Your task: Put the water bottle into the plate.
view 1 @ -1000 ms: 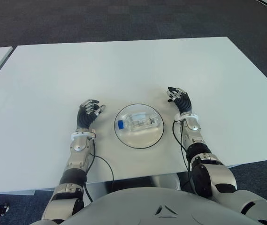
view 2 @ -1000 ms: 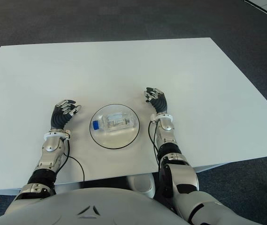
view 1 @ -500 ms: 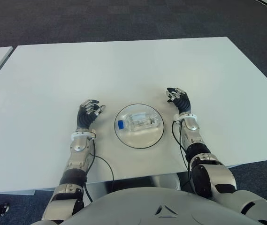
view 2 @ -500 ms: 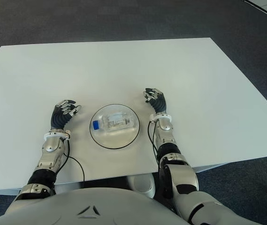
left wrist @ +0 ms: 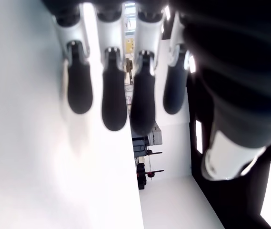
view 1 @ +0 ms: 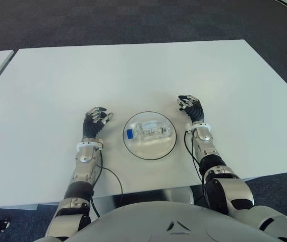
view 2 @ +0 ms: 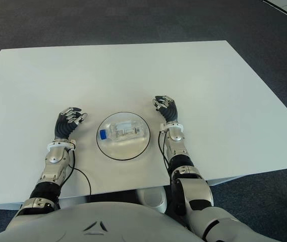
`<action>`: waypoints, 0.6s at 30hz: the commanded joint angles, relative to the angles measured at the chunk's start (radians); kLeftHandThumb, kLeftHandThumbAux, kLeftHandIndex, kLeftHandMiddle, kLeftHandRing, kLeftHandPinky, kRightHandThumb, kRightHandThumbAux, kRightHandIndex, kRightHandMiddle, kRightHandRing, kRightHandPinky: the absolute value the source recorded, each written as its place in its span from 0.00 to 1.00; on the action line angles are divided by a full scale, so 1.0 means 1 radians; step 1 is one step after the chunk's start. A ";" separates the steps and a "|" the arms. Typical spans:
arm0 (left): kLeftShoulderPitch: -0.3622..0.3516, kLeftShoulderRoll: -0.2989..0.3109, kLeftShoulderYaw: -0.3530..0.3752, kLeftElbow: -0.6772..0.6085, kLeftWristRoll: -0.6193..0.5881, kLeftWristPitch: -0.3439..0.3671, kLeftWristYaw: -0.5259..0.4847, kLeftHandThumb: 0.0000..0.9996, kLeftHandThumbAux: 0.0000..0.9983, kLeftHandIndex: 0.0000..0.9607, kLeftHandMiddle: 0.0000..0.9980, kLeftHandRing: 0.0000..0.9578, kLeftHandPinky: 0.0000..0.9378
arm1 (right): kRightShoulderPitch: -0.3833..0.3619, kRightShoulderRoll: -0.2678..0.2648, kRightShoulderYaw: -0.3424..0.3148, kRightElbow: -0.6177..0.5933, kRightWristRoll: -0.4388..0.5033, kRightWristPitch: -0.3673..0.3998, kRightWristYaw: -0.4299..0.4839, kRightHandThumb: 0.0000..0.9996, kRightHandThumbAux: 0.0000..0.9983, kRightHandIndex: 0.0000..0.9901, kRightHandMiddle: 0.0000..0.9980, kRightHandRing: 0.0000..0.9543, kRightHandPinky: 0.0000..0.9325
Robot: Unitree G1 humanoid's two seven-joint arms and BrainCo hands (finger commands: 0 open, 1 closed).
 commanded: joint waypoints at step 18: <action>0.054 -0.011 -0.005 0.019 -0.003 0.063 -0.012 0.71 0.72 0.45 0.59 0.60 0.59 | 0.093 0.015 0.028 0.014 -0.028 0.076 -0.036 0.70 0.73 0.43 0.54 0.56 0.56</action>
